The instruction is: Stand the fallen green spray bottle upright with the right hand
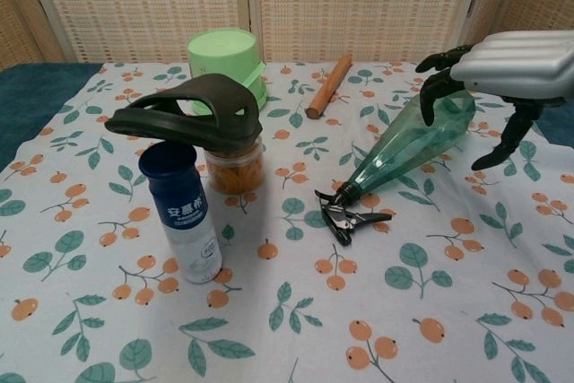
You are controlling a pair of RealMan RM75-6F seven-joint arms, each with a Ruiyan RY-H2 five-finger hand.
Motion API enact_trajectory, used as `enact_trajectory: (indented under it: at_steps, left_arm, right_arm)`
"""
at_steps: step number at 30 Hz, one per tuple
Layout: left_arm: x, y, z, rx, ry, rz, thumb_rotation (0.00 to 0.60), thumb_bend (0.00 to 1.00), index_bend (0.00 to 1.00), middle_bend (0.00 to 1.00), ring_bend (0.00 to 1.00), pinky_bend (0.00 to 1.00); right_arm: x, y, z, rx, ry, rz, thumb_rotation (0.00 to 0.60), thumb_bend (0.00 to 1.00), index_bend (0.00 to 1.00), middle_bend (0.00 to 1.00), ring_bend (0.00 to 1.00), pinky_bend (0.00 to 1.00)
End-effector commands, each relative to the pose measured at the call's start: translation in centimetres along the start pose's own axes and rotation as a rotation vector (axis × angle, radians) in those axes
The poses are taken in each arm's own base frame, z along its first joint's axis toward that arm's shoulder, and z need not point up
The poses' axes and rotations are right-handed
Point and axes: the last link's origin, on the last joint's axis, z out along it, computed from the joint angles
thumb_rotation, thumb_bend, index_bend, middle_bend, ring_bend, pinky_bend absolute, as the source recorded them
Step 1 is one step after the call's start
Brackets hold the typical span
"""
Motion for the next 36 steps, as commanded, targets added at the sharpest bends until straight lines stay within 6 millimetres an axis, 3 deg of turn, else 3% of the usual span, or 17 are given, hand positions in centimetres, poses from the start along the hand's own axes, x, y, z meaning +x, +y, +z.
enact_trajectory:
  at_steps: [1, 6, 16, 18, 24, 28, 36]
  left_arm:
    - [0.0, -0.2, 0.1, 0.008, -0.001, 0.000, 0.600, 0.22, 0.03, 0.01, 0.00, 0.00]
    - [0.1, -0.3, 0.1, 0.015, 0.003, -0.003, 0.600, 0.22, 0.03, 0.01, 0.00, 0.00]
    - [0.2, -0.6, 0.1, 0.025, 0.005, -0.009, 0.600, 0.22, 0.03, 0.01, 0.00, 0.00]
    - [0.3, -0.7, 0.1, 0.027, 0.007, -0.015, 0.600, 0.22, 0.03, 0.01, 0.00, 0.00]
    - [0.3, -0.9, 0.2, 0.032, -0.001, -0.022, 0.600, 0.22, 0.03, 0.01, 0.00, 0.00]
    - [0.3, -1.1, 0.3, 0.034, -0.002, -0.028, 0.600, 0.22, 0.03, 0.01, 0.00, 0.00]
    - [0.5, -1.4, 0.4, 0.038, 0.001, -0.040, 0.600, 0.22, 0.03, 0.01, 0.00, 0.00]
  right_arm:
    - [1.5, -0.7, 1.7, 0.023, 0.003, -0.063, 0.600, 0.00, 0.35, 0.26, 0.03, 0.13]
    - [2.0, -1.4, 2.6, 0.058, -0.022, -0.175, 0.600, 0.00, 0.35, 0.26, 0.03, 0.13]
    - [0.6, -2.6, 4.4, 0.104, -0.041, -0.304, 0.600, 0.00, 0.33, 0.26, 0.02, 0.13]
    - [0.1, -3.2, 5.7, 0.126, -0.048, -0.363, 0.600, 0.00, 0.32, 0.26, 0.02, 0.14]
    - [0.1, -3.8, 7.4, 0.135, -0.022, -0.377, 0.600, 0.00, 0.28, 0.26, 0.02, 0.14]
    - [-0.2, -4.1, 8.7, 0.128, -0.019, -0.363, 0.600, 0.00, 0.19, 0.26, 0.02, 0.14]
    - [-0.5, -5.3, 10.3, 0.138, -0.027, -0.349, 0.600, 0.00, 0.21, 0.26, 0.03, 0.14]
